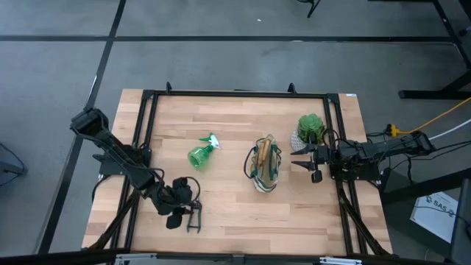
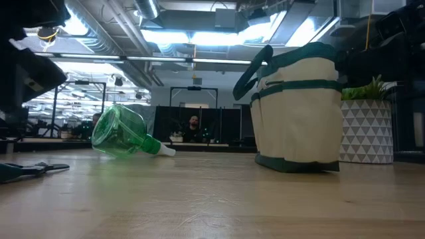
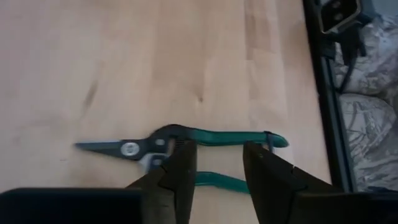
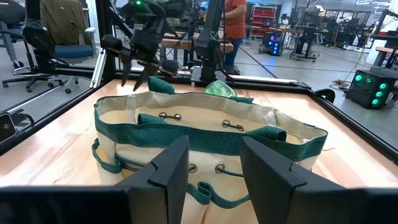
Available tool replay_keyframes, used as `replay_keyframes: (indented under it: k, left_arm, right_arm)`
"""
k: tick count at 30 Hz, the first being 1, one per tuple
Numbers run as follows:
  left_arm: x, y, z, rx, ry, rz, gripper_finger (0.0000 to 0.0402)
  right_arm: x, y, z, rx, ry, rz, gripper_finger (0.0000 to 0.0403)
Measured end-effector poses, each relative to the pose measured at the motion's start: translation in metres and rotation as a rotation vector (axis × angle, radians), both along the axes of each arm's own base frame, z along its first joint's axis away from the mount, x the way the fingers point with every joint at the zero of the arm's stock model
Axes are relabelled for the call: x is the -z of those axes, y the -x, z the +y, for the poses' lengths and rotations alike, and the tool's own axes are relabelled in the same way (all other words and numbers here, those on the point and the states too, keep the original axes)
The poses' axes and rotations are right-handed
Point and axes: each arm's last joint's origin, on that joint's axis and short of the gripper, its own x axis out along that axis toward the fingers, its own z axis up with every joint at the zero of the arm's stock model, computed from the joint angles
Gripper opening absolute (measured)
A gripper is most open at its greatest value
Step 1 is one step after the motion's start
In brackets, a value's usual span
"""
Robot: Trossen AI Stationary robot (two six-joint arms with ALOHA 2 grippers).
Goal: Pick & Place Garden tools in Gardening bag
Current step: Put the green scissors into the white gardening bag
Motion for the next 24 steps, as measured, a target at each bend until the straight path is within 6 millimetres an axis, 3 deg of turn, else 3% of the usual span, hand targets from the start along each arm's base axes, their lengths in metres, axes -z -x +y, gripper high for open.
replay_keyframes:
  k: [9, 24]
  left_arm:
    - [0.012, -0.004, -0.017, 0.040, 0.032, -0.035, 0.0141]
    - [0.030, -0.004, -0.023, 0.083, -0.059, -0.013, 0.0142]
  right_arm:
    - [0.000, 0.000, 0.000, 0.000, 0.000, 0.000, 0.0146]
    - [0.000, 0.000, 0.000, 0.000, 0.000, 0.000, 0.0146]
